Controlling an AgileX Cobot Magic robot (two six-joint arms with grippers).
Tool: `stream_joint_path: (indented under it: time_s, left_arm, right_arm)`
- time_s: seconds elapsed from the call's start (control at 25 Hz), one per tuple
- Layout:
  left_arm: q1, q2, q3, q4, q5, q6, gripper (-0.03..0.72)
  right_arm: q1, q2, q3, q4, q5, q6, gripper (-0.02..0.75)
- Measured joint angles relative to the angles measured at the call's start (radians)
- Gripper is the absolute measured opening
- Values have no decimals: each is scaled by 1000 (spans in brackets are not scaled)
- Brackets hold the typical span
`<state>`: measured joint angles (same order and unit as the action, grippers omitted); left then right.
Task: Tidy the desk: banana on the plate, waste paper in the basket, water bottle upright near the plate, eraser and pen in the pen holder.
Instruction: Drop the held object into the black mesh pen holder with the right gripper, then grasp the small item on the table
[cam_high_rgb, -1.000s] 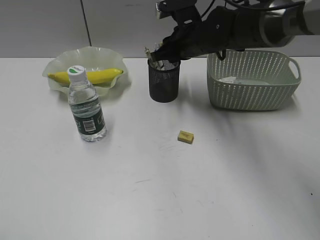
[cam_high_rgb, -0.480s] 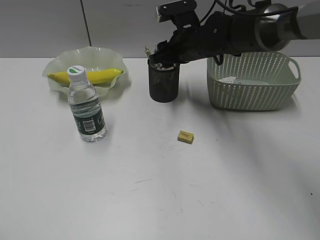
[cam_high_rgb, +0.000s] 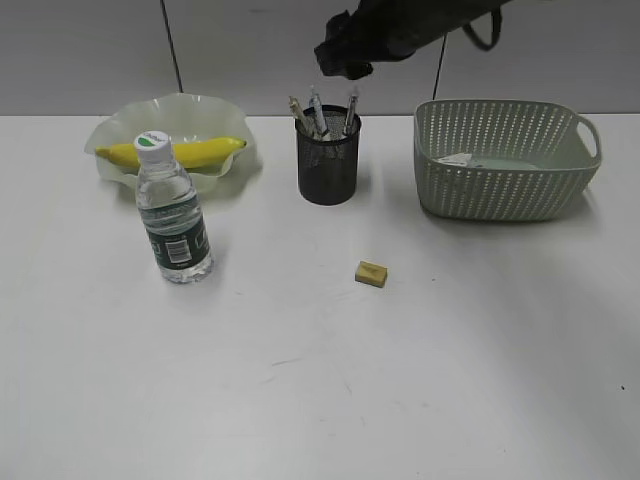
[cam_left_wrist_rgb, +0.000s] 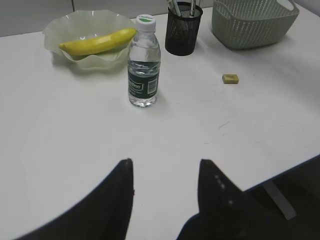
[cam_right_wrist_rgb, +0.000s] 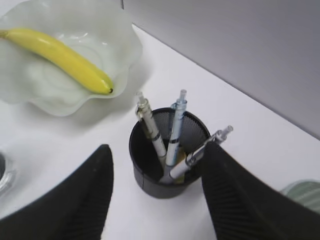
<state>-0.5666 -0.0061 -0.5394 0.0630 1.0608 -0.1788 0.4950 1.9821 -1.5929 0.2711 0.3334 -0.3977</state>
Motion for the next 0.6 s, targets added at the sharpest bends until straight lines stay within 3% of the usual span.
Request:
stream_joint_path:
  time_s: [0.24,0.4,0.6]
  left_arm:
    - [0,0,0,0,0,0,321]
    - [0,0,0,0,0,0,321]
    - [0,0,0,0,0,0,321]
  right_arm:
    - [0,-148,0,-80,286,16,454]
    - [0,-232,7,-205,466,172,454]
    - [0,-347,113,-271,614,239,454]
